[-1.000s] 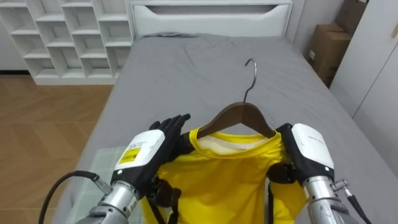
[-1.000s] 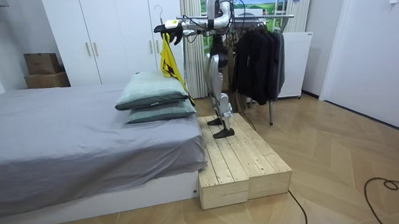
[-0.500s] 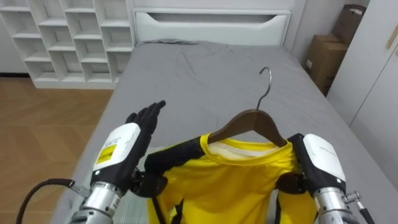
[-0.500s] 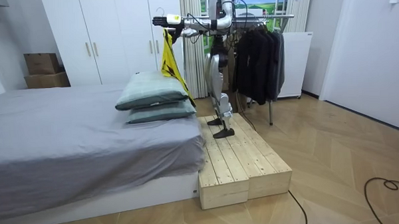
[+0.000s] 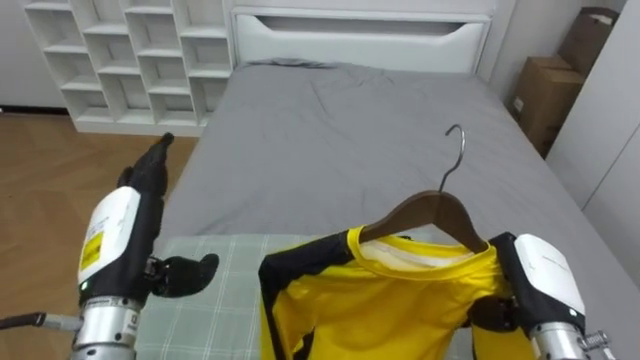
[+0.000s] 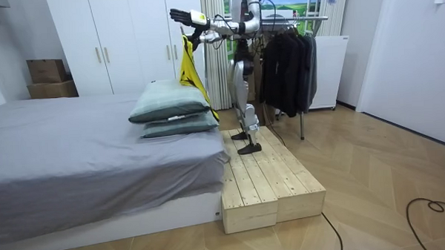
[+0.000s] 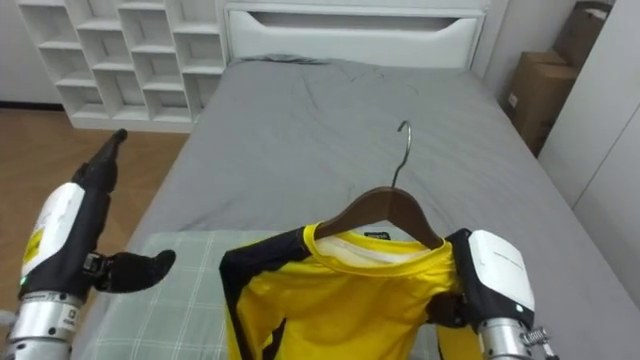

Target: Hang clothes

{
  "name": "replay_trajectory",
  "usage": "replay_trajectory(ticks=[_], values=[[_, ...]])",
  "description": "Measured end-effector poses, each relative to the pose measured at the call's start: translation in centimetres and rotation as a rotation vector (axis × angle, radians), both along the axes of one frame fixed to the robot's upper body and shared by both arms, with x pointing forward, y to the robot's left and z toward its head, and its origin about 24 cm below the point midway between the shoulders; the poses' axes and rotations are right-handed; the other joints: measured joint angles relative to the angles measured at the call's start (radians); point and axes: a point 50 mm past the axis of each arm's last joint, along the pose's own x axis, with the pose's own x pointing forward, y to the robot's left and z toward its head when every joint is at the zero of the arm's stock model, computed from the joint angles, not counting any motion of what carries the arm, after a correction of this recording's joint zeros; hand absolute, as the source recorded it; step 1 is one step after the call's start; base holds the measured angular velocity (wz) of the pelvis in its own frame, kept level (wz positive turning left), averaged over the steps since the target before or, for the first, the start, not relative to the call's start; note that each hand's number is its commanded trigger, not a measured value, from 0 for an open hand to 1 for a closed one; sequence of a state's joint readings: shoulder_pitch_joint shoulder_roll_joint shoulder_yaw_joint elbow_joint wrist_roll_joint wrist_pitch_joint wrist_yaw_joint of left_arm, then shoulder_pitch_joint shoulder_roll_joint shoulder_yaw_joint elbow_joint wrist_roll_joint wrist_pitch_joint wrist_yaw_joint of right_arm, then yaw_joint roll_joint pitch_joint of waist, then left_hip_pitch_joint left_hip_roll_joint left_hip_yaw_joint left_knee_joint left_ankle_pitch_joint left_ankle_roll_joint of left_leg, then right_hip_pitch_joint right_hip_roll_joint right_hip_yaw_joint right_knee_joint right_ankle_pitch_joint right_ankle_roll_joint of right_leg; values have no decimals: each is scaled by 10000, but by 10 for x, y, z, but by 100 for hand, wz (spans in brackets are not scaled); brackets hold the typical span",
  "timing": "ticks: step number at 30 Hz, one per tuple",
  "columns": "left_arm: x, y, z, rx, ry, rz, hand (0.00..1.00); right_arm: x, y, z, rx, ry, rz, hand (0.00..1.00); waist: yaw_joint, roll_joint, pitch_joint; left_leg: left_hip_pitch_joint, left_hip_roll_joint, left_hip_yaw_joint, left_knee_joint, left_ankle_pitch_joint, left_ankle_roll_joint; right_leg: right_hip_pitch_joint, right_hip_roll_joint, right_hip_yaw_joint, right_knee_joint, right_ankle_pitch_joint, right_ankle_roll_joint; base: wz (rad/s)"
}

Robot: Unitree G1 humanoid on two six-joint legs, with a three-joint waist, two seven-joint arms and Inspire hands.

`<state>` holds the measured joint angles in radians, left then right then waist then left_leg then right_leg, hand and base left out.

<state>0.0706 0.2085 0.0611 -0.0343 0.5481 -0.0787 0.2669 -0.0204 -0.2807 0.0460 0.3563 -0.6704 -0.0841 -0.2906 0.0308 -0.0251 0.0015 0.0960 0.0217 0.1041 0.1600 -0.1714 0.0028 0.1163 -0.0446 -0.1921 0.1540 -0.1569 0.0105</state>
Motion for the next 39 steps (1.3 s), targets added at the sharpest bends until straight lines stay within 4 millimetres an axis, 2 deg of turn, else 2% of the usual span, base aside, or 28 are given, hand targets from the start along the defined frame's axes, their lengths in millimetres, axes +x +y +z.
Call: replay_trajectory(ticks=[1, 5, 9, 12, 14, 18, 21, 27, 29, 32, 37, 39], values=[[-2, 2, -3, -253, 92, 122, 0, -2, -1, -2, 0, 129, -10, 100, 6, 13, -37, 9, 0, -1, -1, 0, -1, 7, 0, 1, 1, 0, 0, 0], [-8, 9, -22, -1047, 752, 674, 0, -8, -3, -7, -95, 515, -133, 100, 43, 17, -100, 104, 2, 3, -5, -1, -1, 97, 5, 33, 20, 0, 0, 0], [-18, 14, -46, -1393, 1593, 1207, 0, -12, -5, -6, -421, 535, -147, 100, 17, 28, -104, 196, -2, 37, -27, -1, -1, 174, 18, 164, 17, -1, 1, -4], [-28, 20, -71, -1647, 2648, 1636, 0, -10, -7, 0, -502, 444, -206, 100, 28, 30, -103, 215, -11, 75, -77, 1, 1, 160, 23, 251, 18, -1, 2, -7], [-42, 24, -93, -1871, 3666, 2050, 0, -11, -7, 5, -601, 346, -132, 100, -33, 22, -93, 297, -10, 93, -103, 0, 0, 193, 28, 255, -10, -1, 2, 0], [-62, 32, -123, -2632, 4967, 2853, 0, -18, -10, 7, -627, 250, -258, 100, 38, 36, -65, 294, 1, 108, -171, -2, -2, 101, 39, 293, -1, -2, 3, -3], [-83, 42, -145, -3216, 6041, 3753, 0, -20, -12, 8, -638, 253, -299, 100, 34, 44, -57, 214, 2, 190, -246, -1, -1, -8, 42, 294, 10, -2, 3, -5], [-135, 60, -175, -3900, 7696, 5572, 0, -17, -12, 34, -756, -827, -313, 100, 82, 39, -43, 256, 11, 299, -296, -4, -3, -33, 53, 417, -1, -2, 3, -3], [-163, 62, -187, -4012, 8651, 6190, 0, -16, -11, 38, -750, -992, -261, 100, 223, 75, 19, 369, 46, 402, -324, -76, -28, -8, 99, 532, -5, -2, 3, -20], [-193, 63, -200, -4272, 9866, 7078, 0, -19, -12, 34, -722, -715, -414, 100, 283, 50, 24, 381, 63, 448, -322, -112, -39, 13, 109, 526, -3, -2, 3, -4], [-239, 62, -206, -4338, 11157, 8005, 0, -19, -11, 38, -756, -745, -450, 100, 333, 8, 26, 364, 80, 563, -320, -128, -48, -3, 129, 624, 6, -4, 6, -5], [-248, 62, -207, -4294, 11415, 8161, 0, -19, -11, 42, -768, -904, -419, 100, 330, -15, 12, 365, 79, 564, -307, -128, -48, 1, 128, 634, 4, -4, 6, 0]])
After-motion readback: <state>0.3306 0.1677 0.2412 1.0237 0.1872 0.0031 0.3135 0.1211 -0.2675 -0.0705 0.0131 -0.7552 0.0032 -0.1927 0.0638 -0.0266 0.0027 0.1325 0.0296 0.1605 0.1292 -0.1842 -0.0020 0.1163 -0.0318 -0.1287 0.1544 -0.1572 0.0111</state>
